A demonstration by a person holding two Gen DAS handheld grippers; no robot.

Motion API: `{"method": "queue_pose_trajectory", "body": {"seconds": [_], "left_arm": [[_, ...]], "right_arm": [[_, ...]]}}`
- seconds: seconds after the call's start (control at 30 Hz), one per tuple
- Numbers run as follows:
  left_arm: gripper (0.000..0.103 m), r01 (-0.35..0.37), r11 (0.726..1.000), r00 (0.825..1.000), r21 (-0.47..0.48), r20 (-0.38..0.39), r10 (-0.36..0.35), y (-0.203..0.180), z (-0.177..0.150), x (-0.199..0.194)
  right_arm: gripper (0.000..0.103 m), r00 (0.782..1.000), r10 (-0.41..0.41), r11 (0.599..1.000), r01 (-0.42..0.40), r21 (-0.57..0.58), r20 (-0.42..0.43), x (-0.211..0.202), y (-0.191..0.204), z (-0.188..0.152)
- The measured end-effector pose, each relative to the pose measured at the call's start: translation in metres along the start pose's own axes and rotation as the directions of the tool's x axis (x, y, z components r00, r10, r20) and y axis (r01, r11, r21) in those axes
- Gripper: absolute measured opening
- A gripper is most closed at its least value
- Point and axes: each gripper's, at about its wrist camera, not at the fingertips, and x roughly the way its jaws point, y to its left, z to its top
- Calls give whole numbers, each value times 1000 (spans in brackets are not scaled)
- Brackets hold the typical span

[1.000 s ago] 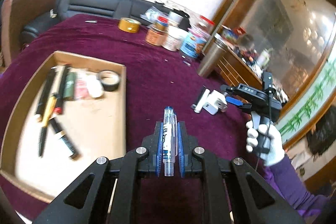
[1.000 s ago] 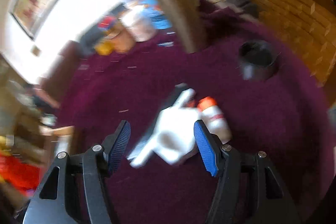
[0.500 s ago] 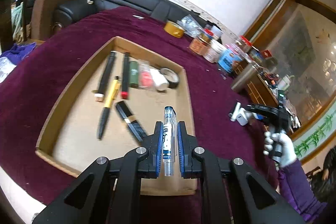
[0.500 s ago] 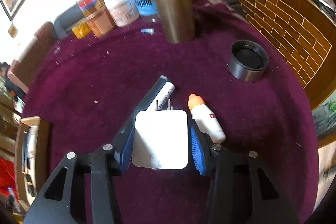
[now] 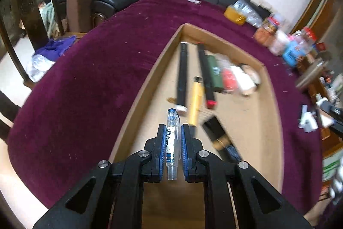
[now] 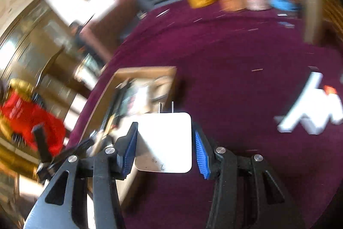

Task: Organize rigid objects
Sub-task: 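Place the clear pen in the box while the right tool carries the white charger block in, then reach the right tool to the second white charger block and close on it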

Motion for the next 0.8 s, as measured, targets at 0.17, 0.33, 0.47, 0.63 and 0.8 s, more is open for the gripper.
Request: {"method": "queue_pose_trajectory", "body": {"seconds": [0.17, 0.33, 0.47, 0.63, 0.8], "left_arm": [[18, -28, 1000, 1000, 14, 3, 28, 3, 15, 15], [35, 59, 998, 995, -5, 83, -58, 5, 4, -16], [44, 105, 993, 983, -55, 154, -96, 17, -10, -46], [49, 148, 979, 970, -140, 212, -116, 36, -21, -64], [49, 170, 971, 960, -169, 249, -125, 40, -19, -64]], "right_arm": [[47, 992, 15, 994, -28, -109, -123, 68, 61, -10], [47, 980, -99, 970, 57, -235, -175, 133, 99, -13], [48, 973, -139, 960, 88, -264, -183, 148, 103, -15], [50, 979, -77, 979, 38, -200, -188, 142, 90, -13], [50, 985, -76, 981, 46, -189, -155, 130, 92, -14]]}}
